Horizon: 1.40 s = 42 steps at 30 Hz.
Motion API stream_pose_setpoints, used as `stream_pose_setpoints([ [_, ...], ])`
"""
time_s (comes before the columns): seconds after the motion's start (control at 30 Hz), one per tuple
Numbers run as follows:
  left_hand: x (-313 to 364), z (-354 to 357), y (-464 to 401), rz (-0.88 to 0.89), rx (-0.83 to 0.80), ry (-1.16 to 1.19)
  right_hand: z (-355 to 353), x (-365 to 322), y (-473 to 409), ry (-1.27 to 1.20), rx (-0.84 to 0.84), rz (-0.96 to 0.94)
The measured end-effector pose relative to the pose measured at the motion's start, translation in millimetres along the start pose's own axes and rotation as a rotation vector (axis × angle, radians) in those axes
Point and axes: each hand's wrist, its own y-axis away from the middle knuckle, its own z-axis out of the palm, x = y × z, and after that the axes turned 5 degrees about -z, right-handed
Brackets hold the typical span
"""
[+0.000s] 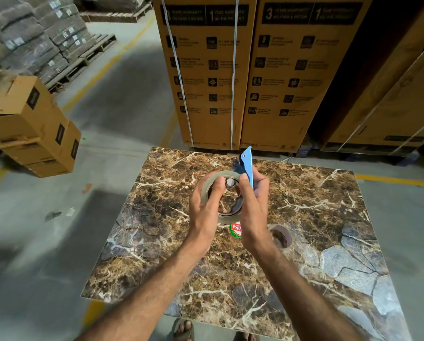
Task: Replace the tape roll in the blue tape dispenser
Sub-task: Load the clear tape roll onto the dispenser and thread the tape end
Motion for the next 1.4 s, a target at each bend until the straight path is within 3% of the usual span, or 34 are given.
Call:
stream_pose_setpoints([
  [0.27, 9.6, 0.0, -21.2, 0.088, 0.037, -0.021, 17.2, -1.2, -20.7, -0.016, 0.012, 0.013],
  [0.7, -3.0, -28.4, -49.9, 0.056, -0.007, -0.092, 26.8, 23.3, -36.0, 0.043, -0.096, 0.127],
  [0.8, -11.7, -37.3, -52.2, -0.017, -0.034, -0.136, 25.6, 34.4, -34.9, 0.082, -0.124, 0.183],
  [0.97, -53.1, -58.9, -46.7, -0.187, -0.145, -0.270, 10.2, 80.3, -8.0, 0.200, -0.193, 0.261],
  [1.17, -136.5, -74.9, -41.3, -0.301, -0.071, -0.402, -7.7, 152.1, 26.1, 0.268, -0.118, 0.390],
  [1.4, -209.1, -90.3, -47.7, -0.199, 0.014, -0.592, -13.6, 216.7, 54.4, 0.538, -0.019, 0.402],
])
